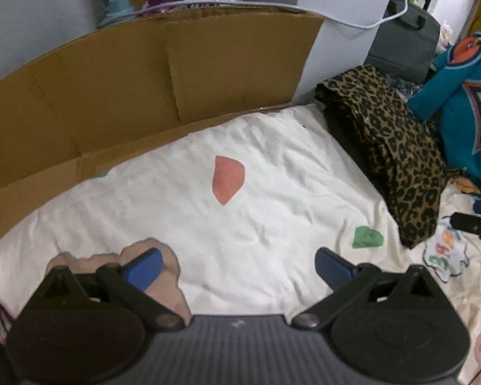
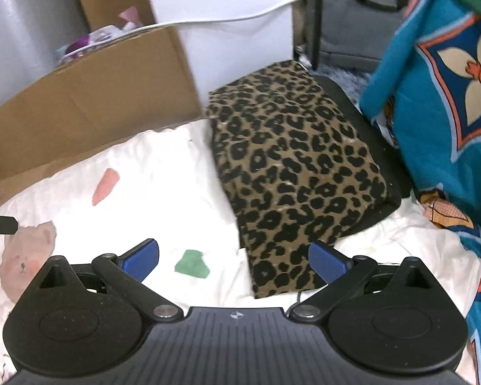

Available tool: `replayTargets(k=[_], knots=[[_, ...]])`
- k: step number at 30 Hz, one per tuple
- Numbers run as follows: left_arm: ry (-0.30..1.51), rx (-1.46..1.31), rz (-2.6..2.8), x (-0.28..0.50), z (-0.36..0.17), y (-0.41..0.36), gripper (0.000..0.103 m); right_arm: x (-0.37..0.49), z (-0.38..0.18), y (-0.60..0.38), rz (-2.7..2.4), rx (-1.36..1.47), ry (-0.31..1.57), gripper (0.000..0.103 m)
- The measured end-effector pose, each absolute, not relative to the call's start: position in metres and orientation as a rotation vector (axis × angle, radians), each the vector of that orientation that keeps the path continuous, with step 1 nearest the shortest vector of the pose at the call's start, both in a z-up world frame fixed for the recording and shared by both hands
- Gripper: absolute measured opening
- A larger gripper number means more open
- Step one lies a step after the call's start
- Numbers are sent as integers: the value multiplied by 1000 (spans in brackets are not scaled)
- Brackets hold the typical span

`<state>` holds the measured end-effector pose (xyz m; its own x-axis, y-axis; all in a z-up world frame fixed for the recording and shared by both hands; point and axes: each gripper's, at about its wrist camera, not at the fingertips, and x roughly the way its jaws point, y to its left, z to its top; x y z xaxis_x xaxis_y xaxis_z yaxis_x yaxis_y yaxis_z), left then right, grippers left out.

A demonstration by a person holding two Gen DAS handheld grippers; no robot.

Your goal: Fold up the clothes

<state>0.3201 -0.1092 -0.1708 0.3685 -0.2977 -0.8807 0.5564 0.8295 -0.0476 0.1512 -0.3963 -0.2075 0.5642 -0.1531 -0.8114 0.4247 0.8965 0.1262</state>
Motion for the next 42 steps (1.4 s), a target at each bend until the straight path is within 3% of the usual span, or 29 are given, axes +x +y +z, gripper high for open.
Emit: replayTargets(k=[15, 30, 42], knots=[[1100, 189, -430, 271, -90, -46, 102, 121, -106, -353, -291, 305, 969, 102], [1094, 25, -186, 201, -48, 42, 102, 126, -73, -290, -189, 191, 986, 102], [1061, -48, -56, 105, 2, 67, 102, 65, -45, -274, -86, 176, 965, 103]])
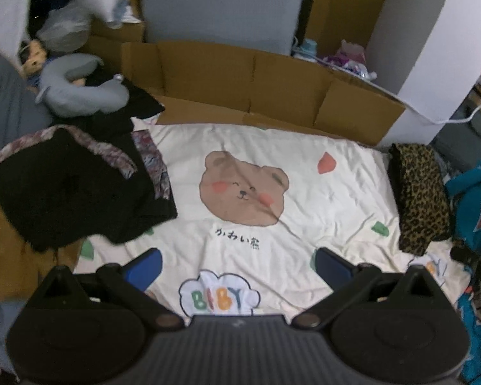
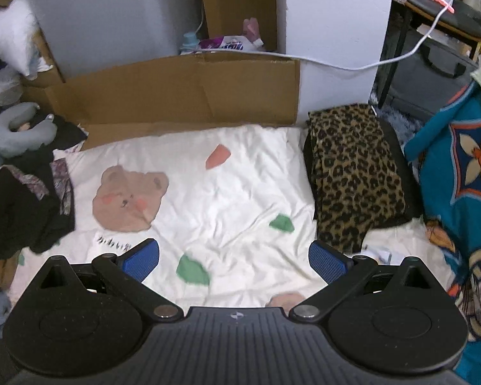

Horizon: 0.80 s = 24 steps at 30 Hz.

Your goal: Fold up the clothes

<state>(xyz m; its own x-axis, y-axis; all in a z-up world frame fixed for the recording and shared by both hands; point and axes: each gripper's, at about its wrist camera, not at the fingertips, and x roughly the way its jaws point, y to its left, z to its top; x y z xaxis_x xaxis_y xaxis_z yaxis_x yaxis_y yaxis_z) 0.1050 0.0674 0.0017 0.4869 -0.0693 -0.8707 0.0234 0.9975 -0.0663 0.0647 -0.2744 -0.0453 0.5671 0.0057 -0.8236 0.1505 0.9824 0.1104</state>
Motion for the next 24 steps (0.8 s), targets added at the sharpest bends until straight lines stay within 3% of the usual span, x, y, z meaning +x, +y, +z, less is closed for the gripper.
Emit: replayTargets(k=[24], knots=[[1014, -95, -10, -18, 28, 30, 102, -55, 40, -236, 3, 53, 814, 102]])
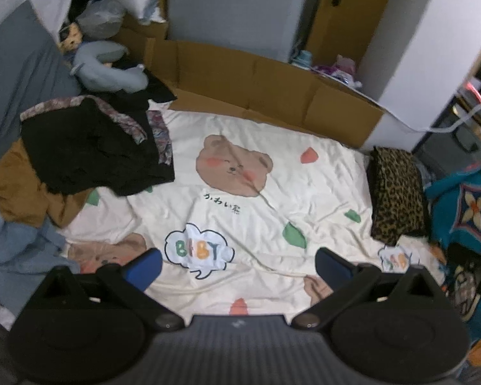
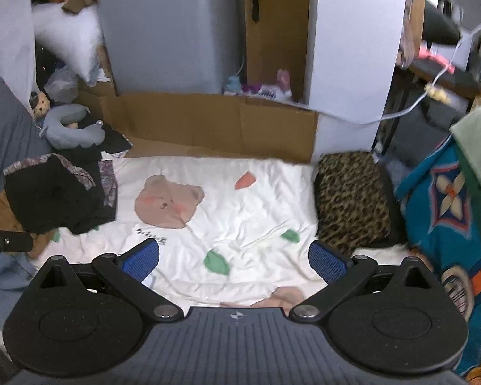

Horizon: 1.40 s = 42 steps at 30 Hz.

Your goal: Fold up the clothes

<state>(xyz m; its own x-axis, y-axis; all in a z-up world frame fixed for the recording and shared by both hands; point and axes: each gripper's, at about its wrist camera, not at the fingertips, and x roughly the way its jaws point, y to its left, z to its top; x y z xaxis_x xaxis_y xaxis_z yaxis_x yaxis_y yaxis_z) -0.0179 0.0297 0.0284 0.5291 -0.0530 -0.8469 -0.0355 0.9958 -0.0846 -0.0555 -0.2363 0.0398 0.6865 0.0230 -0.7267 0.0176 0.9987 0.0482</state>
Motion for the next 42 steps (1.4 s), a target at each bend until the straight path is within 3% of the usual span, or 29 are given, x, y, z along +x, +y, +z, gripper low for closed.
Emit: replayTargets(k=[16, 42], knots=[[970, -73, 18, -74, 44, 18, 102, -123, 46, -211, 17, 114, 826, 102], [1001, -96, -2, -83, 29, 25, 102, -147, 25, -206, 13, 159, 885, 102]])
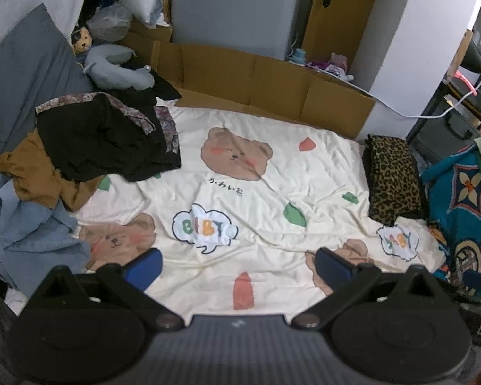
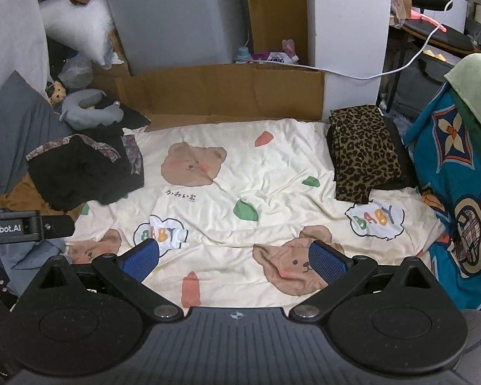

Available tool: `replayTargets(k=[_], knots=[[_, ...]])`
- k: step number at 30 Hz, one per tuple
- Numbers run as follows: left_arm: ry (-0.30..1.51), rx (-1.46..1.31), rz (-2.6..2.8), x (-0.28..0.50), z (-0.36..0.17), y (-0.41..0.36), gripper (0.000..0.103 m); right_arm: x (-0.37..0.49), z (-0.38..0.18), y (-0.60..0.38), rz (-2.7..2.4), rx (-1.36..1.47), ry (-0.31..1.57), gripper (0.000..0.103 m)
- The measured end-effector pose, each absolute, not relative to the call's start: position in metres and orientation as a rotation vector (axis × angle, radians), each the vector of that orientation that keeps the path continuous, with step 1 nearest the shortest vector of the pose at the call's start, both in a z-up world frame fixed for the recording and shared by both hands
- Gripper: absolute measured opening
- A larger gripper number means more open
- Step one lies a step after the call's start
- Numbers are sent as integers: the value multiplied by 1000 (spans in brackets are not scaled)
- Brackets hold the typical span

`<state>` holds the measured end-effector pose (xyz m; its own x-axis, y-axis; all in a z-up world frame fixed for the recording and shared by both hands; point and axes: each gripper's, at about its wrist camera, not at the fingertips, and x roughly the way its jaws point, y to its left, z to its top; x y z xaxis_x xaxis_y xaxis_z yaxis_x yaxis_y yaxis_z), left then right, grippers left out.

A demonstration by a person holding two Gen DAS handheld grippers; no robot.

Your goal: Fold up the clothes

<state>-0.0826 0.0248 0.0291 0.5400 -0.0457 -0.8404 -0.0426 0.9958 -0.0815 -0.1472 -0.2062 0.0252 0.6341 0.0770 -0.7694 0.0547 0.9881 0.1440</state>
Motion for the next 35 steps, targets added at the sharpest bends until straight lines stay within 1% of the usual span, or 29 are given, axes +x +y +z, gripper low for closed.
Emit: replayTargets(k=[12, 35], knots=[[1035, -104, 41, -84, 25, 33, 102, -144, 24, -203, 23, 164, 876, 102], [1050, -57, 37, -82, 28, 21, 102, -149, 20, -209, 12, 192, 870, 102]])
